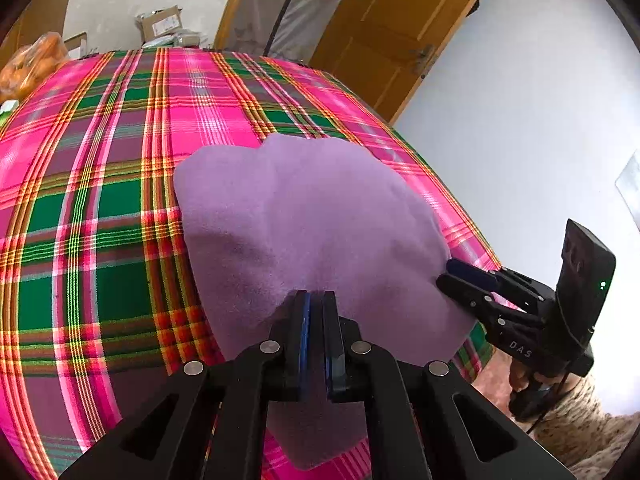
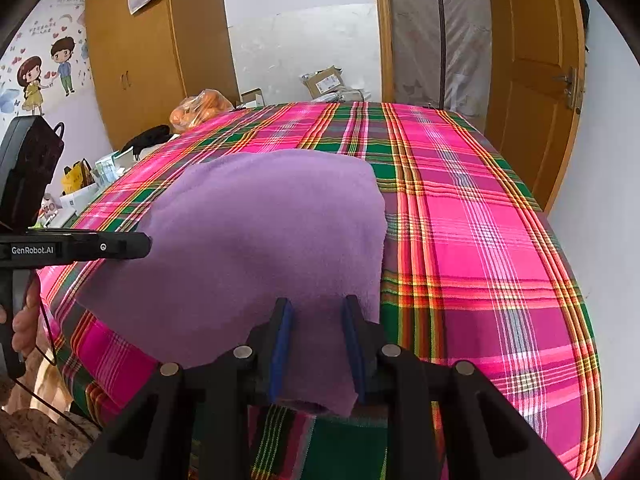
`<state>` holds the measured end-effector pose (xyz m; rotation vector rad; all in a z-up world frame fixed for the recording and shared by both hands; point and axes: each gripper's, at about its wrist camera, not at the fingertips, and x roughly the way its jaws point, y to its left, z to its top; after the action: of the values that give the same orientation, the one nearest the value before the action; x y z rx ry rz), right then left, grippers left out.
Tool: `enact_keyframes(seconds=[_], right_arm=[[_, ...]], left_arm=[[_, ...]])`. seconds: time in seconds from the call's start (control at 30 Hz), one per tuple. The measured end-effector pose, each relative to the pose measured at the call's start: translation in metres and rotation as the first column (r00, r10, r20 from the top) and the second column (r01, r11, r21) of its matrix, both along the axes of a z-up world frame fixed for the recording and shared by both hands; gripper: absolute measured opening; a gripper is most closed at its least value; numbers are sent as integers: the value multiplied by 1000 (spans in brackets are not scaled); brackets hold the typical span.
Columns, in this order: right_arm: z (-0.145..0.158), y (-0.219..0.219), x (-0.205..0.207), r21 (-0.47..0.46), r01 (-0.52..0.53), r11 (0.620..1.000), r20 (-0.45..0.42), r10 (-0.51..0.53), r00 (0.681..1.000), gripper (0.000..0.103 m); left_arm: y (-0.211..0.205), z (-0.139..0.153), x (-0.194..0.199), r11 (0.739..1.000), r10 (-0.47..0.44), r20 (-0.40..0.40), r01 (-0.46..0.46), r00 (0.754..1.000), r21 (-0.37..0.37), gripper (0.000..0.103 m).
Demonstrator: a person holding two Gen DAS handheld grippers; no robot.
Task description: Fold clothes
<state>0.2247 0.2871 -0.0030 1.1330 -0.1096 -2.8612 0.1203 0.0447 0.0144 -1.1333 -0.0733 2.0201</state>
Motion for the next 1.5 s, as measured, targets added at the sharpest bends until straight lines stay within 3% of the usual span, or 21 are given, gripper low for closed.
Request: enact_keyframes(seconds=[0.13, 0.37, 0.53, 0.67, 0.77, 0.83, 0.9, 0.97, 1.17, 1.23, 1.3, 1.5], right_arm=[[-1, 1, 3, -19, 11, 1000, -17, -11, 1000, 27], [5, -6, 18, -14, 19, 1000, -30, -19, 999, 27], [-3, -5, 19, -20, 19, 1000, -44, -20, 999, 26], [1, -3, 17, -15, -1, 1000, -22, 1, 1000, 25], [10, 1, 14, -35, -6, 999, -11, 6, 1000, 25], [16, 7, 12, -46, -2, 999, -7, 2, 1000, 26], [20, 18, 8, -71, 21, 997, -5, -21, 1000, 28], [22, 33, 3, -127, 50, 991, -3, -51, 999, 39], [11, 66, -26, -256, 77, 964, 62, -63, 996, 47], [4, 75, -36, -358, 37, 933, 77, -10, 997, 57], [-3, 81, -44, -432, 18, 902, 88, 22, 996, 58], [-17, 89, -65, -486, 4, 874, 120, 62, 991, 58]], left_arm=[[-3, -1, 0, 1000, 5, 11, -5, 1000, 14, 5], [-8, 7, 20, 1000, -9, -37, 9, 999, -14, 6], [-13, -1, 16, 999, 9, -5, -9, 1000, 37, 5], [-10, 2, 16, 1000, -10, -10, 10, 1000, 25, 6], [-15, 7, 9, 999, -6, 43, 4, 999, 50, 7], [-20, 9, 0, 998, 17, 63, -21, 998, 52, 16], [-24, 11, -12, 998, 44, 82, -48, 996, 45, 36], [-29, 11, -27, 996, 71, 113, -77, 991, 41, 38], [-31, -12, -64, 995, 51, 313, -74, 949, 61, 39], [-31, -19, -72, 995, 42, 362, -71, 931, 69, 44], [-31, -26, -81, 995, 32, 409, -69, 912, 77, 56], [-32, -37, -98, 980, 14, 500, -112, 866, 167, 56]])
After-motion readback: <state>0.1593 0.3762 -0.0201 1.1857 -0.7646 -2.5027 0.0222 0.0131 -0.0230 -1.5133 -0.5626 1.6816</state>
